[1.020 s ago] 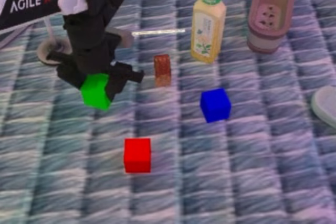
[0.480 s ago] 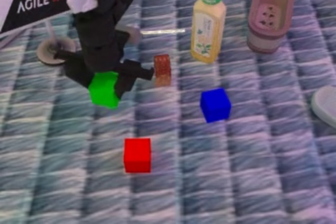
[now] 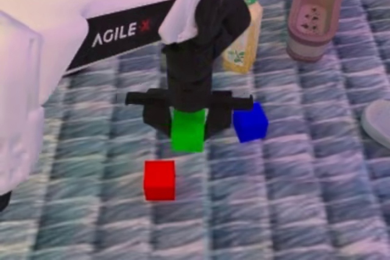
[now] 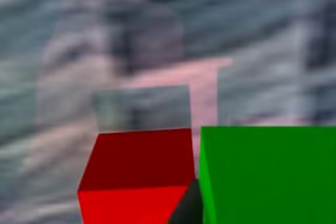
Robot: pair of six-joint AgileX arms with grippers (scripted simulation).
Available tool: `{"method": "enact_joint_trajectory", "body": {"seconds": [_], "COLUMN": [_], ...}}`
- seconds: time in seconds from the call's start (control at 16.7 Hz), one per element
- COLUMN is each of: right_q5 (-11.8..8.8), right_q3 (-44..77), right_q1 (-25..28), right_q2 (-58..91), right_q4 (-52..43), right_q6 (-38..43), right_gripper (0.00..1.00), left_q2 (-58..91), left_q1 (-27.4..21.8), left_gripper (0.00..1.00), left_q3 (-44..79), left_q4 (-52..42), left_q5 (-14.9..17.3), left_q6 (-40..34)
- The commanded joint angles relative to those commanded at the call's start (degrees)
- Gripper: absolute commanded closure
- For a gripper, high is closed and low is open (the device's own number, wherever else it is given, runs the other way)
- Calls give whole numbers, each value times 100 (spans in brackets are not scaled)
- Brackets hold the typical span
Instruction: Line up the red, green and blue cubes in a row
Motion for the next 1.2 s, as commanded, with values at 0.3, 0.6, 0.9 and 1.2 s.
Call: {"method": "enact_joint_trajectory", "body": {"seconds": [0.3, 0.6, 0.9, 1.2], "right_q5": [0, 0, 0, 0], "right_q3": [0, 0, 0, 0], "right_q1": [0, 0, 0, 0], "right_q2": [0, 0, 0, 0], "right_q4": [0, 0, 0, 0], "right_q6": [0, 0, 0, 0], "right_gripper": [0, 0, 0, 0], "left_q2": [-99, -89, 83, 291], "left_q1": [-682, -688, -690, -704], "left_gripper": [100, 100, 100, 100], "left_q3": [109, 97, -383, -870], "left_q4": [-74, -67, 624, 1308], "left_q5": [-15, -14, -11, -12], "left_q6": [-1115, -1142, -1138, -1144]}}
